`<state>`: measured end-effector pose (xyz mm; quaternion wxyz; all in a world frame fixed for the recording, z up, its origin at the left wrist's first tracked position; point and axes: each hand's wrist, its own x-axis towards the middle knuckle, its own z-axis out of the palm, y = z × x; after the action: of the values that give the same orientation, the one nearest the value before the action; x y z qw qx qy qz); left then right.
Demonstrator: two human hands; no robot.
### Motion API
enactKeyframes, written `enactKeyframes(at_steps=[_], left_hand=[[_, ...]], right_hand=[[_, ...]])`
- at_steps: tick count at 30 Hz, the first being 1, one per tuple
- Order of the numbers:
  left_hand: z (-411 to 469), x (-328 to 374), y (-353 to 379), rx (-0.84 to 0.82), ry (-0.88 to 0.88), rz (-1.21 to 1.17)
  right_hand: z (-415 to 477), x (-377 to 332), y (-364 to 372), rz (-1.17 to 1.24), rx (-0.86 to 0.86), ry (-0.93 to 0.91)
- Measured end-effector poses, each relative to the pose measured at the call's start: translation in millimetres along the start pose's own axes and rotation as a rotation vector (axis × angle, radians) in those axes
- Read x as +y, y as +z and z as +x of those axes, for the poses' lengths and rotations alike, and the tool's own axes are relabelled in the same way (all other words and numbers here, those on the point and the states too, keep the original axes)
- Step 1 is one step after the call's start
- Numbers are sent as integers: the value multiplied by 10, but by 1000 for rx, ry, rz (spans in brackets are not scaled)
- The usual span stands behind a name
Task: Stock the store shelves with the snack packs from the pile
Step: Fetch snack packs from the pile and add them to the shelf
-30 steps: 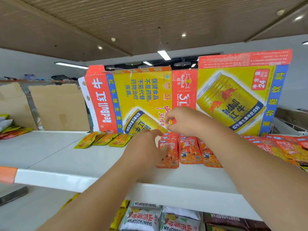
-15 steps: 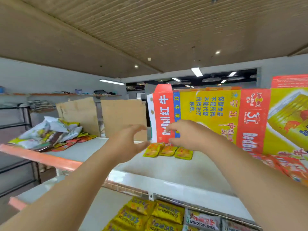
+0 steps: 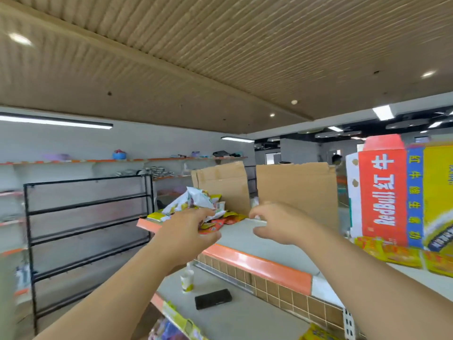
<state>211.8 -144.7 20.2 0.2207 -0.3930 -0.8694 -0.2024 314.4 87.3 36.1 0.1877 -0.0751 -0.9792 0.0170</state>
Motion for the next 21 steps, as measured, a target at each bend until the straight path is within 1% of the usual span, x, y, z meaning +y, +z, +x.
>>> enactKeyframes(at_steps=[4, 9, 18, 21], left_hand=[[10, -406, -5, -23, -39, 0], [219, -746, 194, -39, -100, 7], [1042, -1173, 758, -103, -160, -10], [1326, -1287, 941, -97, -188, -14]], right_hand=[[410, -195, 260, 27, -43, -39], [848, -182, 498, 47, -89, -41], [1890, 81, 625, 61, -126, -12], [2133, 117, 686, 22, -137, -27]])
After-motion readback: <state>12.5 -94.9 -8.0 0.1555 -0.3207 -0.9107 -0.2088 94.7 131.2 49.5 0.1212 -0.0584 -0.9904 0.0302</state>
